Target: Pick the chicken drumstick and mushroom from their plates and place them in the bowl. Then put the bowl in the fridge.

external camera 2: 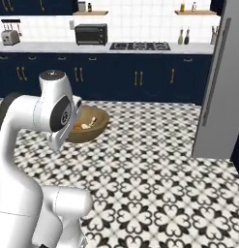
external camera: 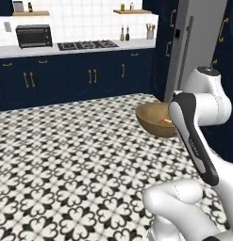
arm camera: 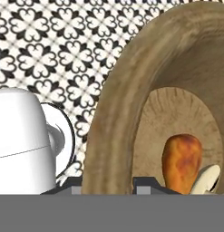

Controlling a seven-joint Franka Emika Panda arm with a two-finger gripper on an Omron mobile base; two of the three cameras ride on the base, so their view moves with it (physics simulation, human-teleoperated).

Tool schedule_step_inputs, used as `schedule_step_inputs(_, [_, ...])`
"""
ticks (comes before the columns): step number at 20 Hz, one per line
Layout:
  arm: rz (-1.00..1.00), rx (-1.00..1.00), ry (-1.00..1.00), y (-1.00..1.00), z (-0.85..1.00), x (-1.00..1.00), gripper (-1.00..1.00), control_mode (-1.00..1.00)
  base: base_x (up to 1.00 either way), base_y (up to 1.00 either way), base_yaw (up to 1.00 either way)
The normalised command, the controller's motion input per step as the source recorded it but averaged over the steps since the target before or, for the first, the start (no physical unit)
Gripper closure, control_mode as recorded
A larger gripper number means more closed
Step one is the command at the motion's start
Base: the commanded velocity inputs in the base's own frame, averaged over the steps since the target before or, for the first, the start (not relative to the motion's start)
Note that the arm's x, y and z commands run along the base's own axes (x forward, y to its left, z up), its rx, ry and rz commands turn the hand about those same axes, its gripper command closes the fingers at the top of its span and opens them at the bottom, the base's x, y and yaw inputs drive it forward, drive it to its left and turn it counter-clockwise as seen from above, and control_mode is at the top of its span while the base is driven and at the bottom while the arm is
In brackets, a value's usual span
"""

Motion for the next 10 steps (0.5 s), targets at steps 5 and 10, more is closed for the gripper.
schedule_step_inputs(5, [0.0,0.0,0.0,0.0,0.0,0.0,1.0,1.0,1.0,0.0,-0.02])
schedule_step_inputs(10, [0.0,0.0,0.0,0.0,0.0,0.0,1.0,1.0,1.0,0.18,-0.08])
